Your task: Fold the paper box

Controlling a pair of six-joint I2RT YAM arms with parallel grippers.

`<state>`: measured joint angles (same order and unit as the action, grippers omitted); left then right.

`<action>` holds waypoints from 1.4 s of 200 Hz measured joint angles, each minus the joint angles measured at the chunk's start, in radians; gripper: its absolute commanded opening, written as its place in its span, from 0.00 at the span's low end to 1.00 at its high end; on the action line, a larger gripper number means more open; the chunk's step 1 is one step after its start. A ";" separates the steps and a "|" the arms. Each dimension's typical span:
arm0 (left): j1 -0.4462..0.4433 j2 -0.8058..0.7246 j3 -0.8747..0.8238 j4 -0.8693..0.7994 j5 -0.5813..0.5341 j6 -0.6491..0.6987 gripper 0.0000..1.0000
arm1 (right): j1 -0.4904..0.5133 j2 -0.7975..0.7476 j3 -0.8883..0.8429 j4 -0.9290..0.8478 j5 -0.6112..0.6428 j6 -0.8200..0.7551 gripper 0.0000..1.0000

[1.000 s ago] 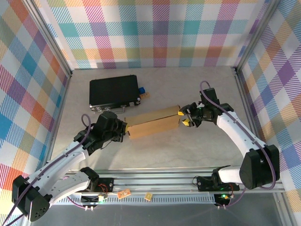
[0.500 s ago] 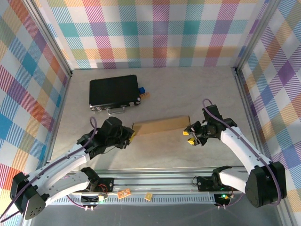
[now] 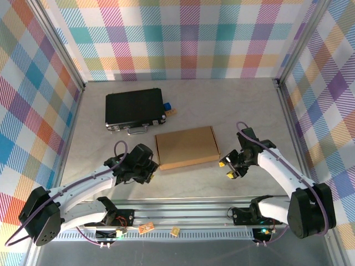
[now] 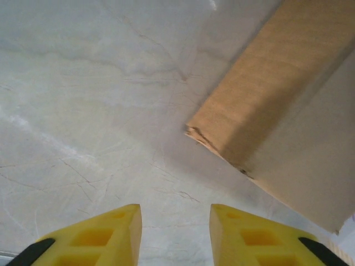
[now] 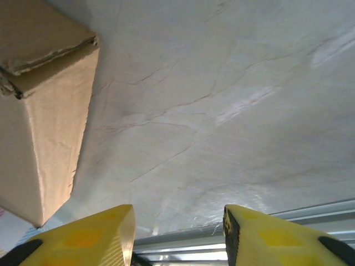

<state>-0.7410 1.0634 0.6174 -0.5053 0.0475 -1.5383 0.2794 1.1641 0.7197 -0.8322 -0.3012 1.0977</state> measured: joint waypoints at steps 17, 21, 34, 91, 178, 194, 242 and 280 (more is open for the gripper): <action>0.032 -0.001 0.097 -0.055 -0.013 0.068 0.67 | -0.011 -0.029 0.082 -0.064 0.068 -0.047 0.99; 0.047 -0.002 0.128 -0.069 -0.016 0.088 0.79 | -0.015 -0.035 0.114 -0.076 0.087 -0.064 0.99; 0.111 -0.007 0.227 -0.106 -0.029 0.163 1.00 | -0.027 -0.052 0.221 -0.097 0.144 -0.127 0.99; 0.330 -0.031 0.543 -0.267 -0.230 0.554 1.00 | -0.038 -0.141 0.513 -0.069 0.471 -0.441 0.99; 0.359 -0.237 0.075 -0.126 -0.797 1.127 1.00 | -0.038 -0.539 -0.295 0.533 0.814 -1.028 0.99; 0.395 -0.242 -0.028 -0.029 -0.771 1.200 1.00 | -0.039 -0.523 -0.357 0.634 0.813 -1.052 0.99; 0.494 -0.060 -0.178 0.303 -0.630 1.315 1.00 | -0.080 -0.207 -0.432 0.962 0.731 -1.056 0.99; 0.582 0.195 -0.158 0.561 -0.515 1.364 1.00 | -0.151 0.100 -0.364 1.177 0.607 -1.077 0.99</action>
<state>-0.1593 1.2583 0.4591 0.0559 -0.4679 -0.1741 0.1287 1.2640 0.3561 0.3450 0.3061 0.0204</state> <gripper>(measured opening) 0.996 0.992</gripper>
